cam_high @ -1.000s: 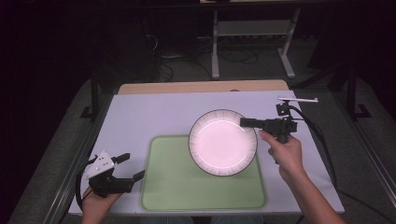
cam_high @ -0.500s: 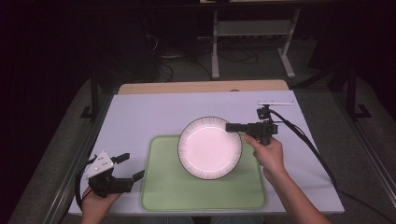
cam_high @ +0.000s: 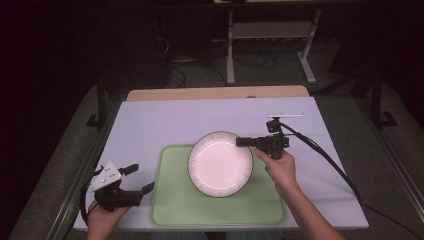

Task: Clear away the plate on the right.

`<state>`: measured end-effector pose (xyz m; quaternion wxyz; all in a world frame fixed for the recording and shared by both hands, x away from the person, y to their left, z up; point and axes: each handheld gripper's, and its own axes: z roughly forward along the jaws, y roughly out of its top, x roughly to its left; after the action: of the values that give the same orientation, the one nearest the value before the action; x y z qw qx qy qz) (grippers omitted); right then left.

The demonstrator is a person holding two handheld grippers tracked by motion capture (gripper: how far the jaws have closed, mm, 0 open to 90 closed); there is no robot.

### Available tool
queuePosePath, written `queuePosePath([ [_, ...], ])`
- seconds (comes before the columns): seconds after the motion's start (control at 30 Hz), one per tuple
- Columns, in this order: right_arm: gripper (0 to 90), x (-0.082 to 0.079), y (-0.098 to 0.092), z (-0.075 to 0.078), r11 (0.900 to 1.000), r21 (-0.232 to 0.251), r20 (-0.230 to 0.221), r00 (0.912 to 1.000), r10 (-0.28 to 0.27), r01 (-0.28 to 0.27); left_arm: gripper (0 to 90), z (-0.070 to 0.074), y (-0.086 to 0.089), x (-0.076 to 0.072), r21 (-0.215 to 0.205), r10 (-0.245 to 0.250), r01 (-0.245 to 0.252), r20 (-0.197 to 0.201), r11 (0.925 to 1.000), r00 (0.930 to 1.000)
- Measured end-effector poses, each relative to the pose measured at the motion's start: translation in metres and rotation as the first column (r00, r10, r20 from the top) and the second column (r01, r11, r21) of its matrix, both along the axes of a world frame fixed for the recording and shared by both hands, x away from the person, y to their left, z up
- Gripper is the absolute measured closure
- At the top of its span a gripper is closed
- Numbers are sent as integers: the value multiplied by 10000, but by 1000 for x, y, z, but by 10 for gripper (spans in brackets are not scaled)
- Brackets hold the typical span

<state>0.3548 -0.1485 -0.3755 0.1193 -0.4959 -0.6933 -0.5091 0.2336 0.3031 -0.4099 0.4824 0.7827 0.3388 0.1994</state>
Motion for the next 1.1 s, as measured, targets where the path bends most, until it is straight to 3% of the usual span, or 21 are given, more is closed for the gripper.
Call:
queuePosePath([
  [0.67,786,1,16,-25,9984,-541,-174,9997,149,-158,154,0,0,0,-23,-4,4,-12,10000,10000],
  [1.1,791,2,15,-44,9961,-877,-593,9982,-74,21,154,0,0,0,-17,-18,18,-14,10000,10000],
])
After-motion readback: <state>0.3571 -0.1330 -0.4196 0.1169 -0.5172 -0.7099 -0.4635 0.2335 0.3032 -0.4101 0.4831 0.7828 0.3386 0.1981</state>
